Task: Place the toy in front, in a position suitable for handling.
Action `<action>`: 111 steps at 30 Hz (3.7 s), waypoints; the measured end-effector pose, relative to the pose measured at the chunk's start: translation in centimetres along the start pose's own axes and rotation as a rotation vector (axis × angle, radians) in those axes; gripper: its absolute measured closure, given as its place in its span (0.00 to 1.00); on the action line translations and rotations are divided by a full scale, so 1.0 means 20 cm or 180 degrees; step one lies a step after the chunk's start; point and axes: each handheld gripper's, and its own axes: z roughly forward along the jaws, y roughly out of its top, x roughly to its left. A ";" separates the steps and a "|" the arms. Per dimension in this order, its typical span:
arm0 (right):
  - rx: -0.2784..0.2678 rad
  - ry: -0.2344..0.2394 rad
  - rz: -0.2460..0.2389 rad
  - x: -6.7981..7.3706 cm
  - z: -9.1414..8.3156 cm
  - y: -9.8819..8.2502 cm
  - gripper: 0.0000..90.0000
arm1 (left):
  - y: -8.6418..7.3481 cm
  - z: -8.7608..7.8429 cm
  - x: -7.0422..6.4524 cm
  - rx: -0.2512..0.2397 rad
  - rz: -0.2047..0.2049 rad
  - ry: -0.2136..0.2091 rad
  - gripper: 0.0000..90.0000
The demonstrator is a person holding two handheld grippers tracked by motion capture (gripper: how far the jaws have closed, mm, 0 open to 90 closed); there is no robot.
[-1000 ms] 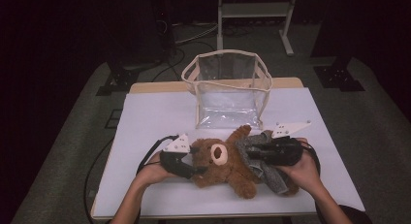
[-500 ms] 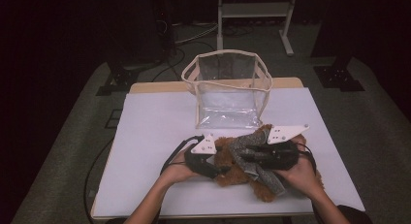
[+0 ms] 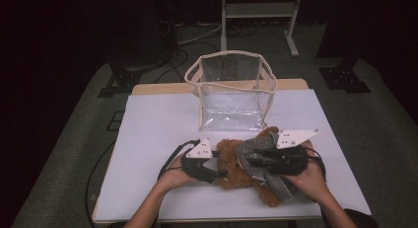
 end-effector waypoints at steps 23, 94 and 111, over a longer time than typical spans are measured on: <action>0.0351 0.0173 0.0214 -0.16 0.31 0.22 0.76 | 0.01 0.00 -0.06 0.0085 0.0260 0.0067 0.42; 0.0295 -0.0028 -0.0081 0.05 0.10 0.08 0.76 | 0.04 -0.01 -0.01 -0.0094 -0.0064 0.0417 0.45; 0.0323 -0.0269 -0.0060 0.04 0.09 0.01 0.77 | 0.03 0.00 -0.01 -0.0074 0.0032 0.0190 0.51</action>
